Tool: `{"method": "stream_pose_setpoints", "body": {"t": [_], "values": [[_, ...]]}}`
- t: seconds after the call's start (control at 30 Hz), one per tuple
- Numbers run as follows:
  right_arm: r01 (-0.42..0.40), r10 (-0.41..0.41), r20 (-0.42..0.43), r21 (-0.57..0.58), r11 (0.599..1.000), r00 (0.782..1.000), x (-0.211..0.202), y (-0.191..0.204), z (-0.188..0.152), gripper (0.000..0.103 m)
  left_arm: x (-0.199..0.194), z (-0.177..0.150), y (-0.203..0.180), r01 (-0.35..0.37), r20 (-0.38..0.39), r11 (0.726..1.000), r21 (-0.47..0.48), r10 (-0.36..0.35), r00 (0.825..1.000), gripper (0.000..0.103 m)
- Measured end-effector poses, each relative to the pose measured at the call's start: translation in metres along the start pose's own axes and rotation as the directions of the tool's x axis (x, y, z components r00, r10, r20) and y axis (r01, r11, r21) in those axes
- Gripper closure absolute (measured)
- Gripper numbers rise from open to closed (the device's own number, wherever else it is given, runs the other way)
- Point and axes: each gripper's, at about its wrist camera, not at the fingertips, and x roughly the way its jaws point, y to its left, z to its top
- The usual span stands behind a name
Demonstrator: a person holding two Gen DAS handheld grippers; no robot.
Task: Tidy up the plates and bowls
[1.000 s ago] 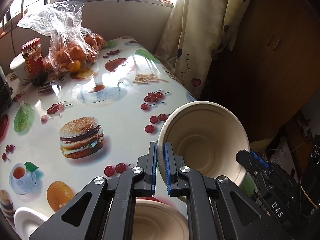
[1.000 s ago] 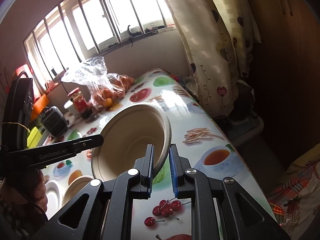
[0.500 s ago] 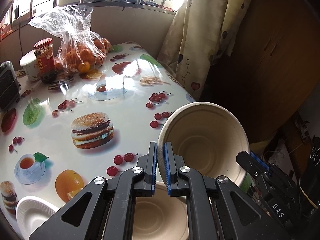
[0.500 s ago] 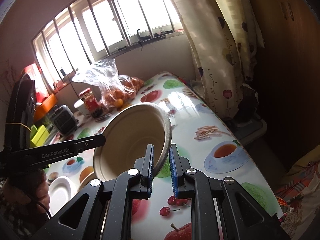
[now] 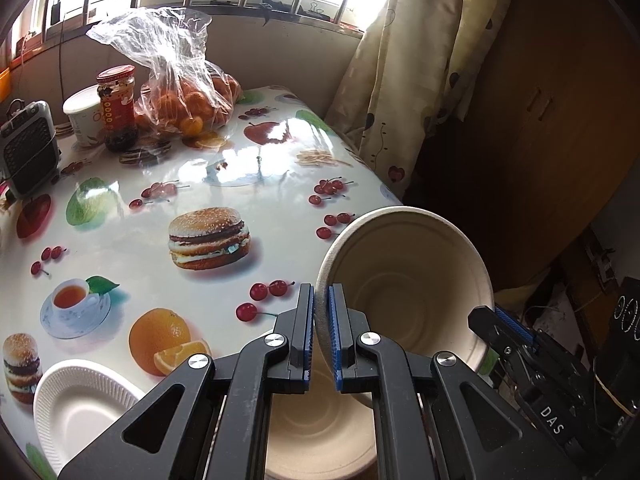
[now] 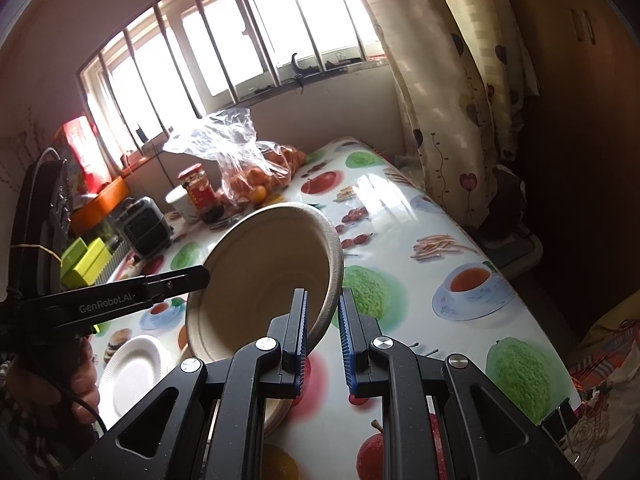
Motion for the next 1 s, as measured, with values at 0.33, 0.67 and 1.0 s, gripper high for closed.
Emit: {"method": "stream_pose_setpoints", "body": {"t": [0.33,0.67,1.0], "values": [[-0.023,0.023,-0.02,-0.006,1.0,1.0,0.002,0.012,-0.013,0.088,-0.009,-0.015,0.016,-0.008,-0.001,0.999,-0.033,0.008,1.0,0.095],[-0.043,0.042,-0.041,-0.017,0.999,0.998,0.005,0.024,-0.026,0.088,-0.017,-0.028,0.03,-0.019,-0.002,0.998,-0.061,0.019,1.0,0.095],[-0.055,0.054,-0.064,-0.018,0.998,0.997,0.01,0.029,-0.037,0.088,-0.018,-0.041,0.038,-0.027,-0.015,0.996,-0.082,0.026,1.0,0.095]]}}
